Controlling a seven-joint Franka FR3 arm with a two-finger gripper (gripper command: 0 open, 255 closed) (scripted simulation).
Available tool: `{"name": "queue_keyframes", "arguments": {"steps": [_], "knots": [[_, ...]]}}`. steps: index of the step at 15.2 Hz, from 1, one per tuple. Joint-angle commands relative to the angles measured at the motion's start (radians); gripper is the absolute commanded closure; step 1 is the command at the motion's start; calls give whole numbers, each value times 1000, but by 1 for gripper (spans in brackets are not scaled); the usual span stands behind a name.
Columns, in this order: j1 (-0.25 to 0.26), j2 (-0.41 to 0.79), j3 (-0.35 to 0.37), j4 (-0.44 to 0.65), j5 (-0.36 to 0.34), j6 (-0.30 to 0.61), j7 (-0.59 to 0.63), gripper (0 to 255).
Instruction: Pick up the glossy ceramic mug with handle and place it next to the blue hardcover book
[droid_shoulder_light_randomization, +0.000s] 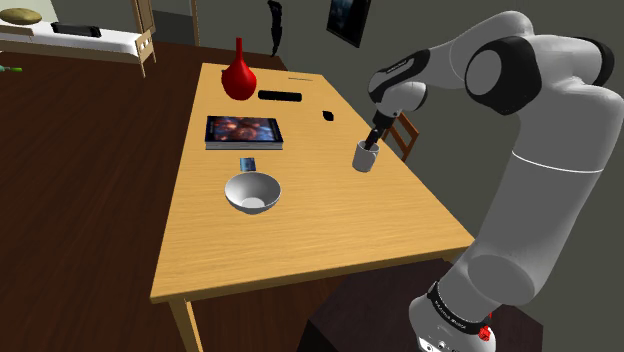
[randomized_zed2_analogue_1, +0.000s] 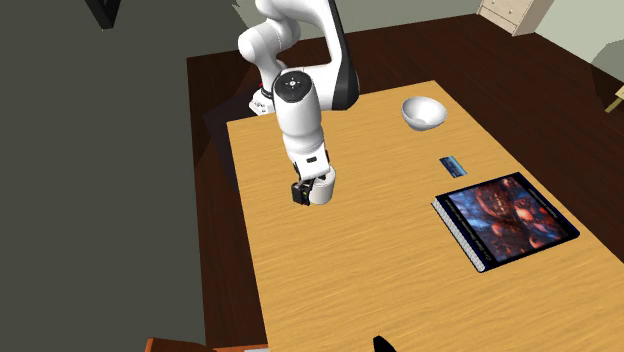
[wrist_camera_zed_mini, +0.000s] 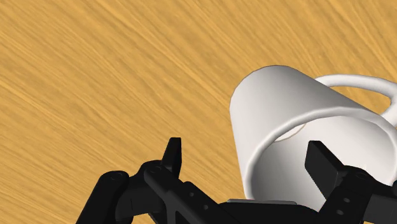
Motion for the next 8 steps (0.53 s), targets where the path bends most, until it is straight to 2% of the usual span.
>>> {"name": "queue_keyframes", "arguments": {"steps": [1, 5, 6, 8], "knots": [[0, 1, 1, -2, 1, 3, 0, 0], [0, 1, 1, -2, 1, 3, 0, 0], [0, 1, 1, -2, 1, 3, 0, 255], [0, 1, 1, -2, 1, 3, 0, 255]]}}
